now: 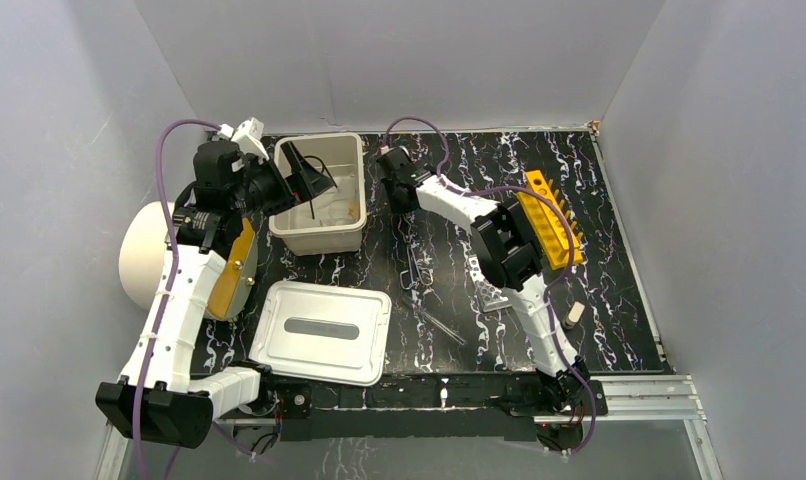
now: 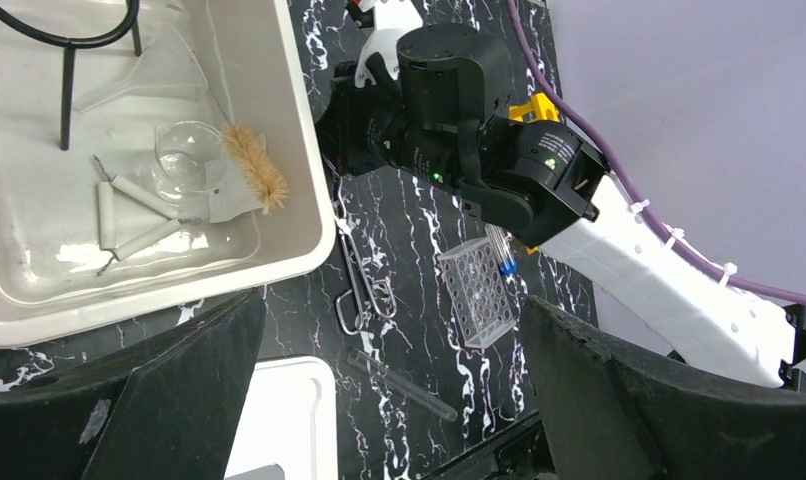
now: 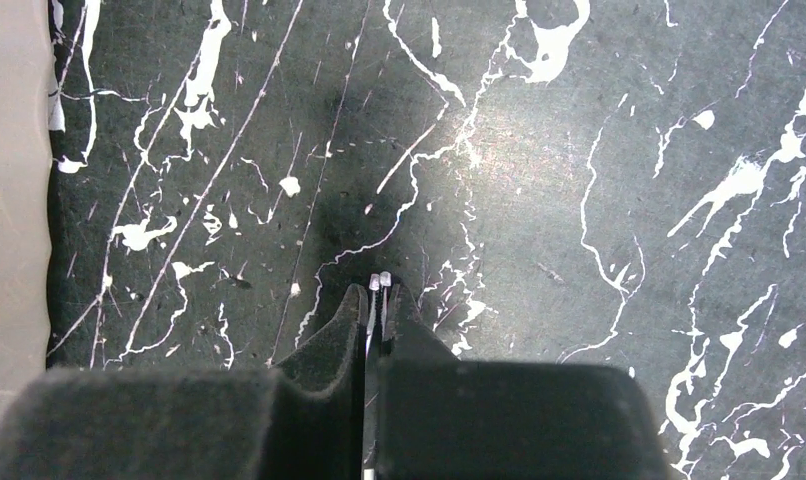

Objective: Organize the chemistry lab equipment

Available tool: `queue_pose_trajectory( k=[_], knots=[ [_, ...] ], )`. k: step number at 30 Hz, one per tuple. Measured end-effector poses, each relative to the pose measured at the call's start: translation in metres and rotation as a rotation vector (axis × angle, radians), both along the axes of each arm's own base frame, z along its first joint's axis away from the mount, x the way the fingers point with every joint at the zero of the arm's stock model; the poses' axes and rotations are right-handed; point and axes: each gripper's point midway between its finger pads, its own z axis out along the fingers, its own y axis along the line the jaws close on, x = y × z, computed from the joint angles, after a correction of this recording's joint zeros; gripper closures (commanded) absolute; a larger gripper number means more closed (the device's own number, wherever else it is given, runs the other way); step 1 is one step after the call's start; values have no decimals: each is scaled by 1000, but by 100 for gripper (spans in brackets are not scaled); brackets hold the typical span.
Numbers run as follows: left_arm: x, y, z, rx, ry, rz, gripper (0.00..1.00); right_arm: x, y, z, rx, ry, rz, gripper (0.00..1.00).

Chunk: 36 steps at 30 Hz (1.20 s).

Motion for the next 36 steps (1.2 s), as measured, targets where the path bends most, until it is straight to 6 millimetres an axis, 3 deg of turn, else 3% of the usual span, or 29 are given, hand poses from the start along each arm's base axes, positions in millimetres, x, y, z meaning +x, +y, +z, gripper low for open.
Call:
queue_pose_trajectory(
  k=[6,11,15,21,25,30,36],
  knots=[
    [0,-10,0,-11,-3,-39,2,-1,-6,3,-26,-32,12,100],
    [3,-14,-5,-10,10,-56,2,-7,-27,18,-34,-53,10,100],
    [5,-17,-8,-13,20,-67,2,-2,-46,57,53,-104,-11,100],
    [7,-25,-6,-40,14,-106,2,16,-86,140,223,-227,-79,100],
    [7,-36,-8,-58,19,-157,2,14,-100,170,310,-253,-94,100],
    [7,-62,-18,-69,40,-243,2,-1,-99,179,415,-205,-90,100],
    [0,-122,-43,-64,84,-397,4,-23,-93,187,518,-129,-102,100]
  ],
)
